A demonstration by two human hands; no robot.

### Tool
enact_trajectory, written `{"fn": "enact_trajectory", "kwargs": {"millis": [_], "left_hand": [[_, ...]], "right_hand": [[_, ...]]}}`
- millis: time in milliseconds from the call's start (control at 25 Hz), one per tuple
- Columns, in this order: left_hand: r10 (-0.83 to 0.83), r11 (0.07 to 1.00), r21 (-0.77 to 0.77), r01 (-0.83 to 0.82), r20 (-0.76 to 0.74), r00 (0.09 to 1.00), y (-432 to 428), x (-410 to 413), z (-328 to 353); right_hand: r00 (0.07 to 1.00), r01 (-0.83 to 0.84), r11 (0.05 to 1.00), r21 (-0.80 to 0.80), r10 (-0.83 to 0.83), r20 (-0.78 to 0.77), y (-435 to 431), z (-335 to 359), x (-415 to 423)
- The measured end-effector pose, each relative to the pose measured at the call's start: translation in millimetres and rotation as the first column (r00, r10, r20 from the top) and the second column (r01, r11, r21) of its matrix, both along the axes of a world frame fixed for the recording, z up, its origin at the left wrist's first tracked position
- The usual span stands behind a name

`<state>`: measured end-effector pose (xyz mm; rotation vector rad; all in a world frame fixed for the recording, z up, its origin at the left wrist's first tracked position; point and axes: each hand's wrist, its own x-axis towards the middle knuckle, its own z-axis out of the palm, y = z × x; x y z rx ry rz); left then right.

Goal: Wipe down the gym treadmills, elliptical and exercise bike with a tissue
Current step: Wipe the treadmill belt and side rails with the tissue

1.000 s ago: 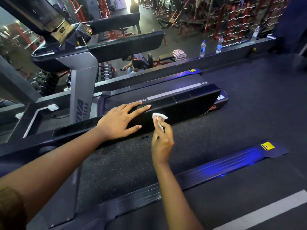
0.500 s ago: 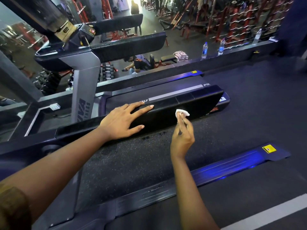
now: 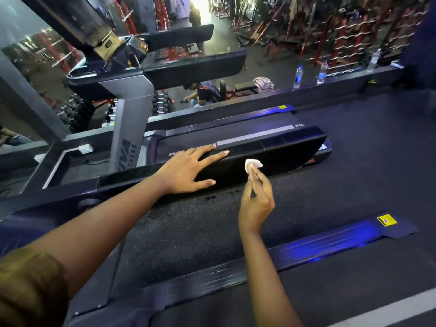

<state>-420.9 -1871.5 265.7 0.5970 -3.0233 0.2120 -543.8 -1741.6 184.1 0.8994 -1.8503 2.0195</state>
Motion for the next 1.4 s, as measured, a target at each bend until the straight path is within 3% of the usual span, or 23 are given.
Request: {"fn": "enact_trajectory", "kwargs": {"millis": [200, 520, 760, 880, 1080, 1160, 1280, 1400], "left_hand": [[0.004, 1.000, 0.010, -0.003, -0.041, 0.999, 3.4, 31.5, -0.2], [0.031, 0.978, -0.204, -0.031, -0.004, 1.000, -1.6, 78.7, -5.5], [0.026, 0.982, -0.187, -0.029, -0.017, 1.000, -2.7, 79.0, -6.6], [0.026, 0.982, -0.187, -0.029, -0.022, 0.999, -2.2, 79.2, -6.3], [0.029, 0.985, -0.169, -0.033, -0.028, 0.999, -0.3, 79.0, -7.1], [0.032, 0.986, -0.165, -0.036, -0.024, 0.999, 0.2, 79.2, -7.5], [0.043, 0.985, -0.166, -0.045, -0.020, 0.999, 0.7, 78.8, -7.7], [0.041, 0.986, -0.162, -0.045, -0.022, 0.999, 0.1, 78.8, -6.6]], "right_hand": [[1.000, -0.014, 1.000, 0.006, 0.014, 0.009, -21.7, 11.1, 7.1], [0.970, -0.098, 0.974, 0.204, 0.139, -0.201, -14.2, -42.1, 38.6], [0.996, 0.011, 1.000, 0.005, -0.010, -0.086, -19.3, 5.2, 9.4], [0.989, 0.011, 0.995, 0.098, 0.003, -0.145, -29.6, 22.2, 9.9], [0.935, -0.119, 0.939, 0.322, 0.215, -0.281, -21.3, 28.1, 48.0], [0.909, -0.140, 0.933, 0.332, 0.254, -0.331, -15.3, 31.7, 45.4], [0.963, -0.040, 0.967, 0.251, 0.104, -0.247, -12.0, 37.9, 8.6], [0.978, -0.014, 0.934, 0.357, 0.086, -0.188, -19.9, 46.7, -4.2]]}}
